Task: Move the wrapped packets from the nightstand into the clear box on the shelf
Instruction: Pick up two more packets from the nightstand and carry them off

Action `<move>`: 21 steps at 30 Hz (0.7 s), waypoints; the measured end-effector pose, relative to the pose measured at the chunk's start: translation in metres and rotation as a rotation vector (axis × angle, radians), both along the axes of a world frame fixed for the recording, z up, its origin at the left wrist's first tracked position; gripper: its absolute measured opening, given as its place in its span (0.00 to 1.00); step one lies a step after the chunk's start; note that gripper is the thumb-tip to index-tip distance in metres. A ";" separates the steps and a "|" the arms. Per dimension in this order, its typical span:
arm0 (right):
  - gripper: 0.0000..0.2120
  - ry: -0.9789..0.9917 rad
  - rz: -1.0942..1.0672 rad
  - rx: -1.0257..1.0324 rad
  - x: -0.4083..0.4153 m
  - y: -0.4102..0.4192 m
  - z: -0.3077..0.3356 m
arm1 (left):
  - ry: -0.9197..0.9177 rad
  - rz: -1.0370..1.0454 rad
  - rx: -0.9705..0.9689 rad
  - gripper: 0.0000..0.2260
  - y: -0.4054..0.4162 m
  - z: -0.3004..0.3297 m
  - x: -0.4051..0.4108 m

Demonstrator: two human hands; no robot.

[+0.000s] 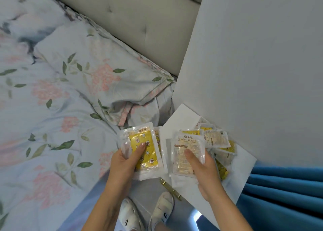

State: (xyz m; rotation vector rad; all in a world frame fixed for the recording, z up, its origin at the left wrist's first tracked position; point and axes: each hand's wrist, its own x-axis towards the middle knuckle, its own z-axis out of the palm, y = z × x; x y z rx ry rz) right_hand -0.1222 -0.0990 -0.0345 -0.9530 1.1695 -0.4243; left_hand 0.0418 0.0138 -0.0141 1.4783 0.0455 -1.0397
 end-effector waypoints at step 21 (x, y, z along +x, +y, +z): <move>0.16 -0.305 0.688 -0.410 0.178 0.388 0.276 | -0.454 0.723 -0.037 0.04 0.493 0.269 0.057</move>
